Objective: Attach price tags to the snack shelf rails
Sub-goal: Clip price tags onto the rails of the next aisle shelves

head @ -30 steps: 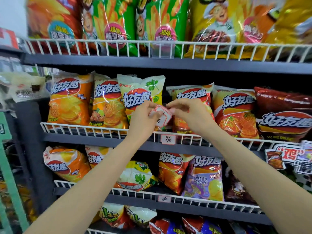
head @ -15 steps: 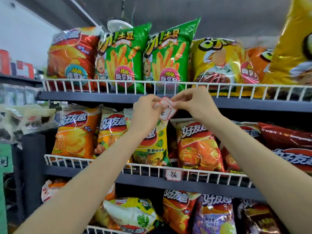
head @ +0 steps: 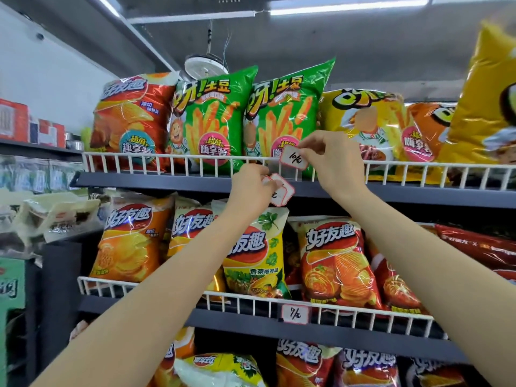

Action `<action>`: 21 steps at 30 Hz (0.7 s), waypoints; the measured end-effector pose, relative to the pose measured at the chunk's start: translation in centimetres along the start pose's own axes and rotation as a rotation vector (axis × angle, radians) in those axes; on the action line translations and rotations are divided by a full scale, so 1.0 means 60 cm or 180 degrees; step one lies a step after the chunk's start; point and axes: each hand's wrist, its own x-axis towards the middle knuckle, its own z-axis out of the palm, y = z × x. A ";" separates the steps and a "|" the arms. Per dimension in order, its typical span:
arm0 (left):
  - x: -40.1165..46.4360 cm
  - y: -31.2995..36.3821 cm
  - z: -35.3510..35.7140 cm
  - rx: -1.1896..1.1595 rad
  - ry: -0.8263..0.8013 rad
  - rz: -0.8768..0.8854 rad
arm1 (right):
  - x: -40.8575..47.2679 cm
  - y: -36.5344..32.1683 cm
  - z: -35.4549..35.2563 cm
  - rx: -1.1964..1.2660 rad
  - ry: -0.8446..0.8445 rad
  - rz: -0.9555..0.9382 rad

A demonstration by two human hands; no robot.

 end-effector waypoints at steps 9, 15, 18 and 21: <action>-0.006 -0.019 -0.009 -0.0093 -0.0086 0.0030 | 0.016 -0.010 0.001 -0.0322 0.0170 -0.0424; -0.005 -0.029 -0.026 -0.0230 -0.0388 -0.0128 | 0.021 -0.018 0.012 -0.0604 -0.0067 -0.0751; -0.002 -0.025 -0.036 -0.0423 -0.0474 -0.0237 | 0.025 -0.020 0.011 -0.0690 -0.0073 -0.0785; 0.003 -0.019 -0.041 -0.0405 -0.0489 -0.0251 | 0.027 -0.020 0.007 -0.0542 0.0022 -0.0697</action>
